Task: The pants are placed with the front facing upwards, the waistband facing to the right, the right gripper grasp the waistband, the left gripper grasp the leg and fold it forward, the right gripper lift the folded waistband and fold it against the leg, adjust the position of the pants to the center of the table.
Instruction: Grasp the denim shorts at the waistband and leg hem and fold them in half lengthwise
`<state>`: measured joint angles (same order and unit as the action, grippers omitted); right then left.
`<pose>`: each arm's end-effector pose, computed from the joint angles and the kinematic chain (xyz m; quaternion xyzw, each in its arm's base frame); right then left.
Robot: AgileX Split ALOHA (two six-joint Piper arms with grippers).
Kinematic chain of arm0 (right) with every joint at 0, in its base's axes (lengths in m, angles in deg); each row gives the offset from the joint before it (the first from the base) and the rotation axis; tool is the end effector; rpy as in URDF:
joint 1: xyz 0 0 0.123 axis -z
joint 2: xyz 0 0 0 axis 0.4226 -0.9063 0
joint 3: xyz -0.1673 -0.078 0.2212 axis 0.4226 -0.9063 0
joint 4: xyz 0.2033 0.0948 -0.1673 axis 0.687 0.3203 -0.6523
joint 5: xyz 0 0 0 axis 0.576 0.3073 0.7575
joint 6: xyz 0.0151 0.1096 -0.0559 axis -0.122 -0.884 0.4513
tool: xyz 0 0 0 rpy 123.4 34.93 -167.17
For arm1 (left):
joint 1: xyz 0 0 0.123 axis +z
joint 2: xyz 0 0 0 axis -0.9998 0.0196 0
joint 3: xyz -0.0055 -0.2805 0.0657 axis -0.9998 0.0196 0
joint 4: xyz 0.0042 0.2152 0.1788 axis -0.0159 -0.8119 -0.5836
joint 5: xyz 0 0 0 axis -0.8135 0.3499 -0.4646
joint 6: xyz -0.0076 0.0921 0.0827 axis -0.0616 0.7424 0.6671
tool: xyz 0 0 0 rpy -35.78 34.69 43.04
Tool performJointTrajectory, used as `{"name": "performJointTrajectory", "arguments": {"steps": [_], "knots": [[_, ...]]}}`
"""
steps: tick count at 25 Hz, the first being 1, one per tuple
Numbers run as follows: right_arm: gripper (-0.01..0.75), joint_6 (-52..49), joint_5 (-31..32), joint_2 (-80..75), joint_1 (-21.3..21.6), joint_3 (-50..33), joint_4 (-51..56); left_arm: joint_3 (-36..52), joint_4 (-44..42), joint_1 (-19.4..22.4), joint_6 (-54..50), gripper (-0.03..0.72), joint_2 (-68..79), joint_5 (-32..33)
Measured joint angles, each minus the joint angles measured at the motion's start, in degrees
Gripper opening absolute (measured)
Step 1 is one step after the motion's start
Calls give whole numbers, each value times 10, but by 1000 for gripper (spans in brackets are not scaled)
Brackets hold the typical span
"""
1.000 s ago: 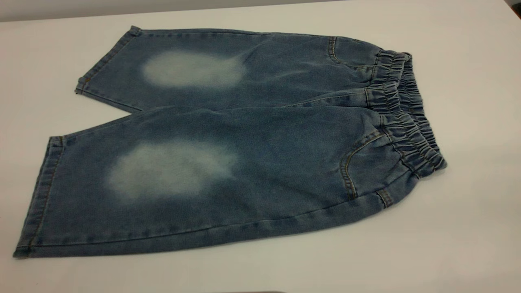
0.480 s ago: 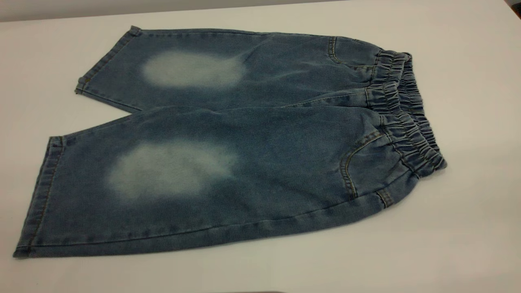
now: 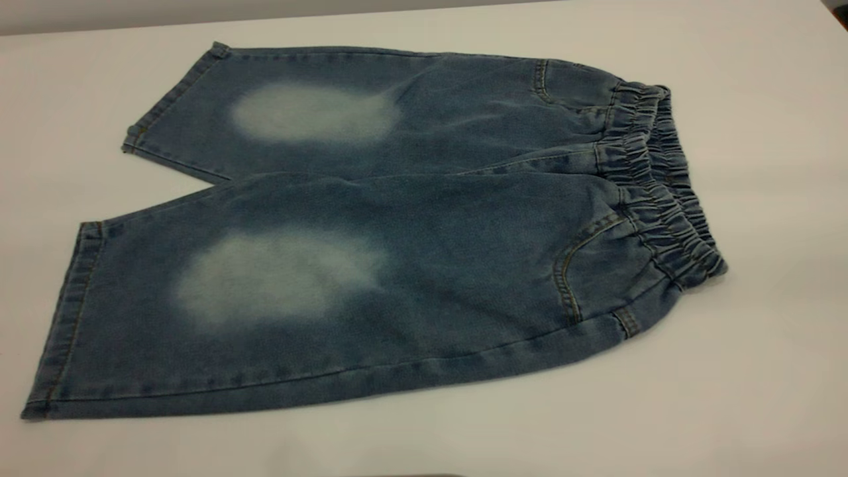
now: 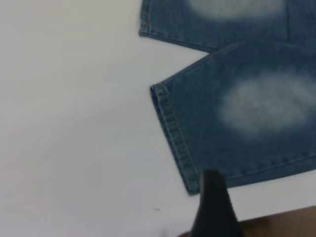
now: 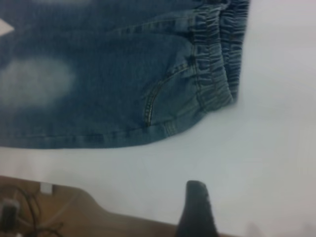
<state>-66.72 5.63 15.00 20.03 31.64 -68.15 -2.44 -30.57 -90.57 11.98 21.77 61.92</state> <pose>0.1185 0.0446 0.2505 -0.0366 0.9209 0.1661 0.3507 0.1236 -0.0112 0.3096 0.0880 0.8935 -0.0039 0.4404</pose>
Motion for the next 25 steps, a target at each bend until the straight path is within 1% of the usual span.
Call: {"name": "performJointTrajectory", "arguments": {"steps": [3, 6, 8, 10, 13, 16, 20, 25], "knots": [[519, 43, -47, -71, 0, 0, 18, -12, 7, 0, 36, 441, 91, -28], [542, 44, -85, -149, 0, 0, 62, -14, 33, 0, 76, 454, 182, -51], [544, 44, -98, -214, 0, 0, 92, -15, 62, 0, 105, 468, 232, -70], [542, 52, -124, -276, 0, 0, 112, -16, 98, 0, 132, 475, 276, -94], [533, 63, -195, -367, 0, 0, 139, -18, 162, 0, 176, 477, 329, -123], [526, 81, -256, -460, 0, 1, 167, -19, 216, 0, 225, 477, 371, -136], [524, 149, -295, -573, 0, 4, 234, -19, 271, 0, 277, 477, 408, -151], [524, 306, -310, -680, 0, 12, 376, -19, 312, -3, 301, 477, 453, -173]]}}
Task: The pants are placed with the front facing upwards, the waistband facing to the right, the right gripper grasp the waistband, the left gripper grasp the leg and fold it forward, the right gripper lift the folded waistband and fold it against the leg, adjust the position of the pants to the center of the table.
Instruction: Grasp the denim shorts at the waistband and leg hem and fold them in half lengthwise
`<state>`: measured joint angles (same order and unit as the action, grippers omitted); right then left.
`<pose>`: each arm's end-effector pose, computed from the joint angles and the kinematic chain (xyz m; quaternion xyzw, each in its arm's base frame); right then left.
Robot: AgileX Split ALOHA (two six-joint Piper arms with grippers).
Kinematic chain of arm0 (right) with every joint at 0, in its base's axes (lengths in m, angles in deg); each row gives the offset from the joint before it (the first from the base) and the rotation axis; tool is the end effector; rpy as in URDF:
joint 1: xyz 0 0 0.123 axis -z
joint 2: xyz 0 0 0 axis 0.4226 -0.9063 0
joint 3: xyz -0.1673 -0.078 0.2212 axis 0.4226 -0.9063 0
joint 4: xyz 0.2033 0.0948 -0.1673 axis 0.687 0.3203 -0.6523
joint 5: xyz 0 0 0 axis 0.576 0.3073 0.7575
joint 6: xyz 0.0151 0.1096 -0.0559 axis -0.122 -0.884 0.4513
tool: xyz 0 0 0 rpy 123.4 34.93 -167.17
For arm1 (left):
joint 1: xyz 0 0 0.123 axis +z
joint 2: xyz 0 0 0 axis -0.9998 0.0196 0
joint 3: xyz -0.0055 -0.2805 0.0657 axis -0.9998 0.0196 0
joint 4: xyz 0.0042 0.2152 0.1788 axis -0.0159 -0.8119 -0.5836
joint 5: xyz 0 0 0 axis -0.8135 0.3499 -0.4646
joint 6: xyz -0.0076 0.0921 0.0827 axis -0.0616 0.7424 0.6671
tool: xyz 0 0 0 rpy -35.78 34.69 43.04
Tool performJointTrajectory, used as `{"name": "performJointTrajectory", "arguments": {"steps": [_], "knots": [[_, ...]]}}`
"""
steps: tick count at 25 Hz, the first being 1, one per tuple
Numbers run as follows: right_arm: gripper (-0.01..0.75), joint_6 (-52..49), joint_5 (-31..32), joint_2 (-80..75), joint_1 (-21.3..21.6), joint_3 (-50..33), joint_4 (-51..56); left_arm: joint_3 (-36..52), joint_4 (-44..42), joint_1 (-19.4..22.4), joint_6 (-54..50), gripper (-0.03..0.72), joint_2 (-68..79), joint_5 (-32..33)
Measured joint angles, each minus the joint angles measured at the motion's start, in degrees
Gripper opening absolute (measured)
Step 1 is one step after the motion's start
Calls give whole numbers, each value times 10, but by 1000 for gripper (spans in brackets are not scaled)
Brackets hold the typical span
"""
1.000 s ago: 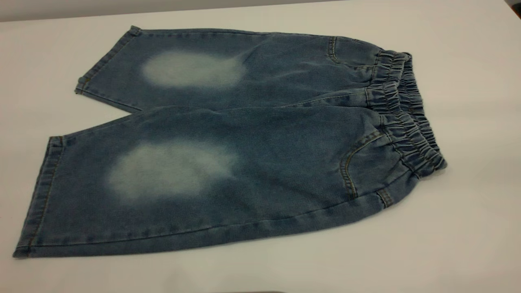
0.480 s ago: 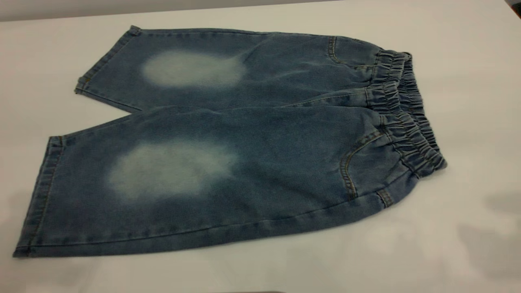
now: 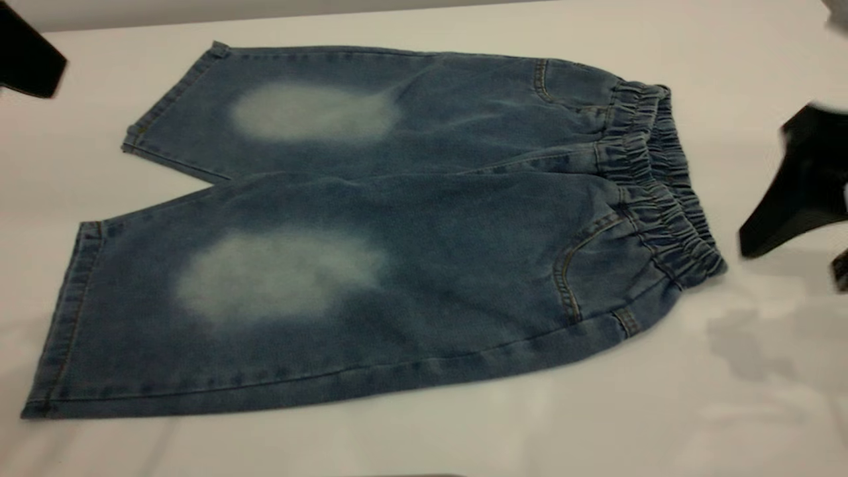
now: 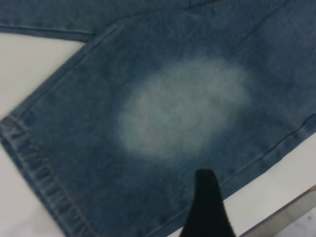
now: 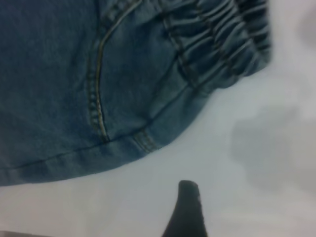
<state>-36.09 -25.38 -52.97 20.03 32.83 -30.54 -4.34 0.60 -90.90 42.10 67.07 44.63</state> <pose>0.2464 0.0628 0.0570 0.0998 0.9711 0.1925 0.1000 0.2677 -0.0528 0.1985 0.1537 0.9359 -0.1499 0.2791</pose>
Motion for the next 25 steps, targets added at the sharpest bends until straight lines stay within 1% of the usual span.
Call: {"name": "performJointTrajectory", "arguments": {"steps": [3, 5, 8, 10, 15, 17, 25], "knots": [[524, 108, 10, -47, 0, 21, 91, 0, 6, -27, 15, 477, 27, -7], [524, 163, 36, -77, 5, 37, 136, 0, 6, -54, 20, 477, 42, -15], [524, 204, 65, -119, 17, 57, 174, -4, 6, -83, 23, 477, 55, -24], [524, 218, 69, -143, 30, 66, 184, -10, 6, -96, 23, 477, 59, -26], [524, 254, 89, -188, 65, 83, 200, -28, 6, -105, 23, 477, 59, -29], [524, 272, 100, -201, 70, 88, 209, -32, 6, -105, 23, 477, 59, -31], [524, 358, 108, -236, 71, 91, 290, -32, 6, -105, 23, 477, 59, -36]]}}
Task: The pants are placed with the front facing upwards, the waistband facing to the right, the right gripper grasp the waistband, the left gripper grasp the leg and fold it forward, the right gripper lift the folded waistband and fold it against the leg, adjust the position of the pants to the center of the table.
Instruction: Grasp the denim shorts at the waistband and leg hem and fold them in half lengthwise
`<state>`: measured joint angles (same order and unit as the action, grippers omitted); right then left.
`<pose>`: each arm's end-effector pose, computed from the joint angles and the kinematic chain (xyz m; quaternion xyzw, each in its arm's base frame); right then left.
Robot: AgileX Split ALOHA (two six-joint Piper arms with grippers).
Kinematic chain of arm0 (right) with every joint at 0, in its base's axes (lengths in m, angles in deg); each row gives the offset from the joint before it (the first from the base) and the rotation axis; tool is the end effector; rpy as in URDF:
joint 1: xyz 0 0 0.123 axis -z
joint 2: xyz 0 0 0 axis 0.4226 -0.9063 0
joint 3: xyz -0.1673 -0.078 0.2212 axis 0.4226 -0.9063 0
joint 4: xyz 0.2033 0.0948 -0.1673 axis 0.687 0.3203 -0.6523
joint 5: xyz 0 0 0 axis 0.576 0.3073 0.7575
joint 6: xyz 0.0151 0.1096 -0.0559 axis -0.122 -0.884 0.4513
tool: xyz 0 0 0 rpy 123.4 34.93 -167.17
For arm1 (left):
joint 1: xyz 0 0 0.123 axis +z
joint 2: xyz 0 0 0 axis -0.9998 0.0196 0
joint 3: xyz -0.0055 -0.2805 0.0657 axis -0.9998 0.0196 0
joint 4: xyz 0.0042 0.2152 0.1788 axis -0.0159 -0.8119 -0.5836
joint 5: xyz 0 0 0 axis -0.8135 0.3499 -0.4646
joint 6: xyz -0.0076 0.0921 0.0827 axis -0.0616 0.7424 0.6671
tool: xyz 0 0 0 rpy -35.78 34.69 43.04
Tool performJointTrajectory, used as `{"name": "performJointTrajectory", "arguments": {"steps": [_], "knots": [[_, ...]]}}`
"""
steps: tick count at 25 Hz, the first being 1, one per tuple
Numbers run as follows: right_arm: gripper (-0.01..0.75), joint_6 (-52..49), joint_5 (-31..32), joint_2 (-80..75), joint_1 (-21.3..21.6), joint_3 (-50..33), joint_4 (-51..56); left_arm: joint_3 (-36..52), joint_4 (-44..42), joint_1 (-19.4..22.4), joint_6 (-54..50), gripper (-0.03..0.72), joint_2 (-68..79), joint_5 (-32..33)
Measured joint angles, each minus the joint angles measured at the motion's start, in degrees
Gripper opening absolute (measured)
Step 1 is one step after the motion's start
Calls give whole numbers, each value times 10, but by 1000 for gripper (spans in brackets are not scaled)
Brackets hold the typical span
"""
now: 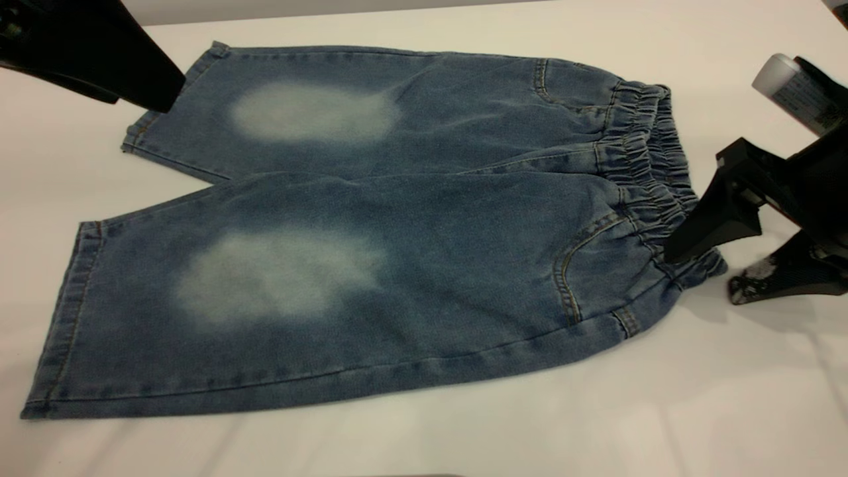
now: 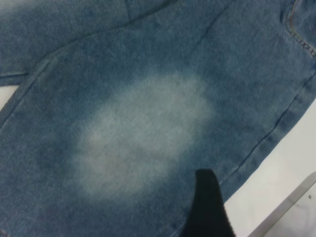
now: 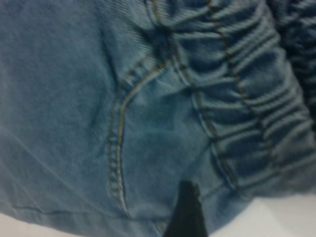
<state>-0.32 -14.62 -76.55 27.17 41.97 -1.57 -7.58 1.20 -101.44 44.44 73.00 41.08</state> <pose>0.2863 0.0584 -0.0116 0.1043 0.9458 0.2990 0.0716 0.2796 -0.1036 0.1899 0.2422 0.9173 -0.1606 0.2721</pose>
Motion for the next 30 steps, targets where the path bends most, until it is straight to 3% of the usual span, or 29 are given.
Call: {"name": "performJointTrajectory", "arguments": {"steps": [13, 20, 22, 25, 28, 30], "knots": [[510, 40, 86, -52, 1, 44, 19, 0, 0, 0, 0, 477, 0, -3], [448, 80, 96, -56, 1, 45, 36, 0, 0, 0, 0, 477, 0, -3], [404, 88, 96, -56, 1, 45, 45, 0, -2, 0, 0, 477, 0, -3], [278, 97, 95, -56, 1, 45, 51, 0, -31, 0, 0, 477, 0, -3], [95, 104, 95, -56, 1, 45, 56, 10, -102, 0, -15, 477, 6, -5], [45, 107, 95, -56, 1, 45, 59, 22, -165, 0, -42, 477, 22, -3]]}}
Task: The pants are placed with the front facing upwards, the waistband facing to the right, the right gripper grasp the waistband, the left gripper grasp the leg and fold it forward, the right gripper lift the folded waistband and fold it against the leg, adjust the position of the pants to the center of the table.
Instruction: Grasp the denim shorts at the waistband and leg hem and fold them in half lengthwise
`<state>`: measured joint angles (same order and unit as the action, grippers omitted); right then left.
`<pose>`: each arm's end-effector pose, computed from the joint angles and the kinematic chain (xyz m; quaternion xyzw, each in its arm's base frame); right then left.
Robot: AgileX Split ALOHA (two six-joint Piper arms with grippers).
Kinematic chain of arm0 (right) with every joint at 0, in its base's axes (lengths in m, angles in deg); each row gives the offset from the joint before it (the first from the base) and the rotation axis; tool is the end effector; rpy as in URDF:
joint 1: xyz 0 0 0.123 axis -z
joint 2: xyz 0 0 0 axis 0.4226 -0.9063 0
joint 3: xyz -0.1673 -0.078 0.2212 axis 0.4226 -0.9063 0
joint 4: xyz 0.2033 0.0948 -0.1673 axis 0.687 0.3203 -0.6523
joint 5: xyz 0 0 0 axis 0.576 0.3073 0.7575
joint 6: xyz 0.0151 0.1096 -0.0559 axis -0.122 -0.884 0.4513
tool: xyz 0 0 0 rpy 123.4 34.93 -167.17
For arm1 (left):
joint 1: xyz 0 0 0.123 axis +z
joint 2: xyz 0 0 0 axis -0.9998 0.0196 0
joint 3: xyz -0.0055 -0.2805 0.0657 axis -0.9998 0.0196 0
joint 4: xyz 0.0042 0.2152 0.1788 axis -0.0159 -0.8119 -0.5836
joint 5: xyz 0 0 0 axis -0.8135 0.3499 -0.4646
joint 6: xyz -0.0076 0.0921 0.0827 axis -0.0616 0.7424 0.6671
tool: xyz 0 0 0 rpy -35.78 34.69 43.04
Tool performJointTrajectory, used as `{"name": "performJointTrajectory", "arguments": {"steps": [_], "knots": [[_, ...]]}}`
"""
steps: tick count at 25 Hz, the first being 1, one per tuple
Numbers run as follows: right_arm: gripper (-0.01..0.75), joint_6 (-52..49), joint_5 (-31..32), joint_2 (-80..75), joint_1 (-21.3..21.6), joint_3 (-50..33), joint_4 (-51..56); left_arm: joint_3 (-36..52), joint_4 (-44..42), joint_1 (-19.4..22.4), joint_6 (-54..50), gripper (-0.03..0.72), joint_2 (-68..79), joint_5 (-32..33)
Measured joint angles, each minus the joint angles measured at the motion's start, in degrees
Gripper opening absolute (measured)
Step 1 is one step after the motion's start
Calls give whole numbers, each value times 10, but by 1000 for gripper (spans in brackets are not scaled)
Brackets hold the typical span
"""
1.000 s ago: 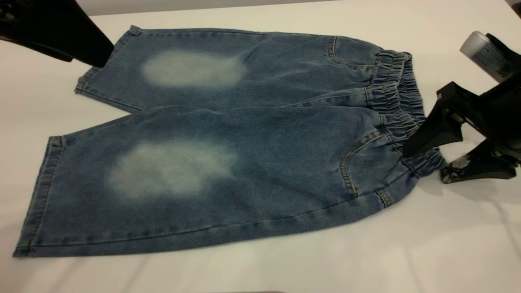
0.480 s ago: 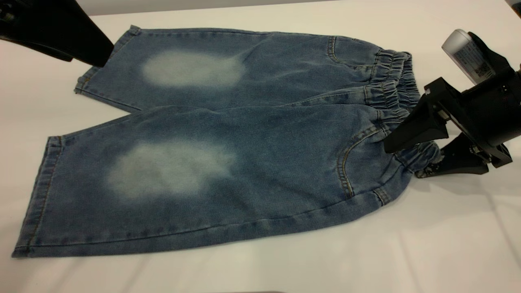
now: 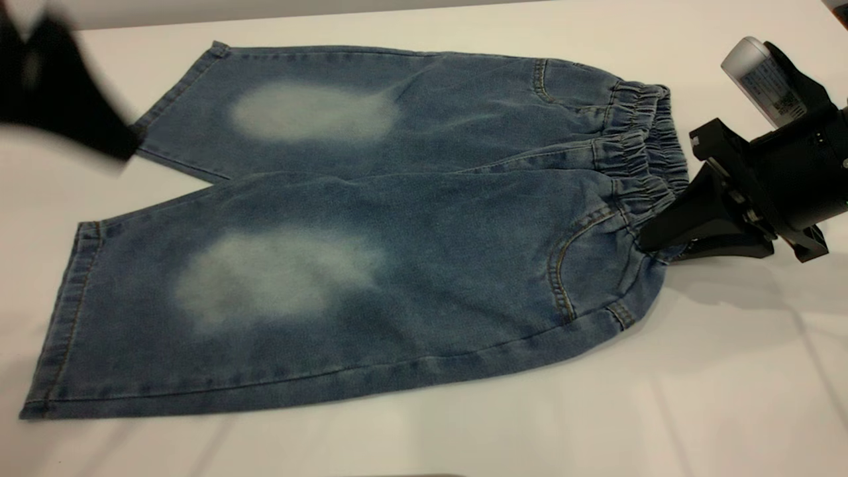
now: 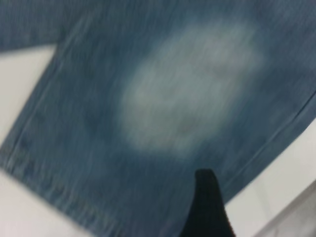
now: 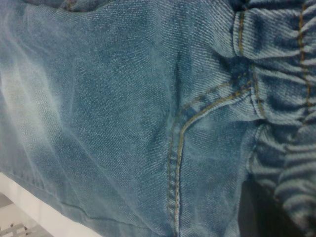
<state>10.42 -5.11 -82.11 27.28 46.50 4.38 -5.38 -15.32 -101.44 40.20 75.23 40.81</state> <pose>0.3066 0.0731 -0.0169 0.0556 0.9198 0.3753 0.1004 0.2723 -0.0840 0.1594 0.3077 0.9239 -0.0725 0.2157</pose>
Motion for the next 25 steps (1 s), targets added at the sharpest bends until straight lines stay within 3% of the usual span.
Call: {"name": "performJointTrajectory", "arguments": {"steps": [8, 25], "knots": [[40, 10, 9, 0, 0, 0, 4, 25, -199, 0, -88, 477, 117, 3], [41, 30, 9, 0, 0, 0, 15, 73, -219, 0, 21, 477, 258, -106]]}}
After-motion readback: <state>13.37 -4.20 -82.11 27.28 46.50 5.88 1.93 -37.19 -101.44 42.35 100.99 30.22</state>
